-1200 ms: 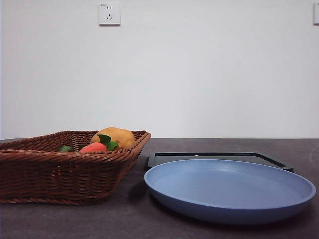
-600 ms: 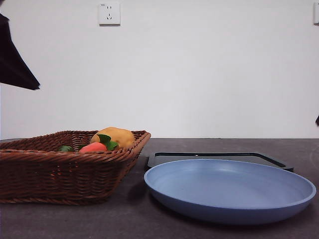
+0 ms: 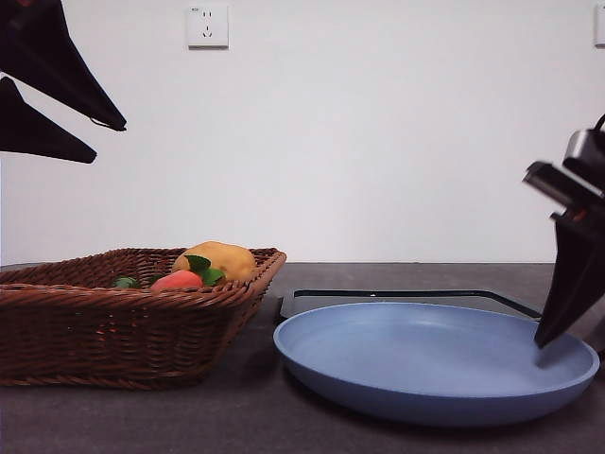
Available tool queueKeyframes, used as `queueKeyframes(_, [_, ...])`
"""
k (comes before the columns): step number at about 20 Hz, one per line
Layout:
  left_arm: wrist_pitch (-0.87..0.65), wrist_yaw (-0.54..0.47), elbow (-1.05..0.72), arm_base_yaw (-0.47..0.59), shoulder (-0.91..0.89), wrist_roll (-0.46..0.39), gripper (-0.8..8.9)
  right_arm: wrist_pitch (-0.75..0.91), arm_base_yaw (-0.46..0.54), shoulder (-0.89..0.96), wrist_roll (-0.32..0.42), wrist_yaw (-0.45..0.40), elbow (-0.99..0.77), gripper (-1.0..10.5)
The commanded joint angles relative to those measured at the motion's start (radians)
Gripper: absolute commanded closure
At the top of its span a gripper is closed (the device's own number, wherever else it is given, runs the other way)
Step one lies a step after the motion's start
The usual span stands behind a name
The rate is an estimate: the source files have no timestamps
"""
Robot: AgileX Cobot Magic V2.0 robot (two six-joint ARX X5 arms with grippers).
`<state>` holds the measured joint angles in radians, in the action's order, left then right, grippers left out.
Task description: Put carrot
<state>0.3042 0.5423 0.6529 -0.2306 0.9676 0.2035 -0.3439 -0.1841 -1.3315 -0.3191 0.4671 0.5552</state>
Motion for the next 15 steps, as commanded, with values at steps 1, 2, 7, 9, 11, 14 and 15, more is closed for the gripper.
queueKeyframes(1, [-0.012, 0.000, 0.011, -0.005, 0.007, 0.006, 5.79, 0.013, -0.008, -0.028, -0.006, -0.003, 0.012, 8.8])
queueKeyframes(2, [-0.013, -0.003, 0.011, -0.005, 0.007, 0.006, 5.79, 0.015, -0.008, -0.029, -0.006, -0.008, 0.013, 9.3])
queueKeyframes(7, [-0.023, -0.021, 0.011, -0.021, 0.007, 0.039, 5.11, -0.011, -0.006, 0.022, -0.032, -0.027, 0.013, 9.4])
queueKeyframes(9, [-0.026, -0.072, 0.014, -0.055, 0.010, 0.031, 5.11, -0.055, -0.006, 0.083, -0.031, -0.029, 0.013, 9.4])
queueKeyframes(11, [-0.061, -0.153, 0.026, -0.103, 0.033, -0.005, 5.11, -0.079, -0.004, 0.145, -0.028, -0.035, 0.013, 9.4])
queueKeyframes(14, [-0.020, -0.249, 0.089, -0.158, 0.115, -0.040, 5.11, -0.113, 0.003, 0.222, -0.028, -0.055, 0.013, 9.4])
queueKeyframes(15, [0.016, -0.278, 0.119, -0.172, 0.153, -0.058, 5.11, -0.121, 0.006, 0.243, -0.028, -0.054, 0.013, 9.4])
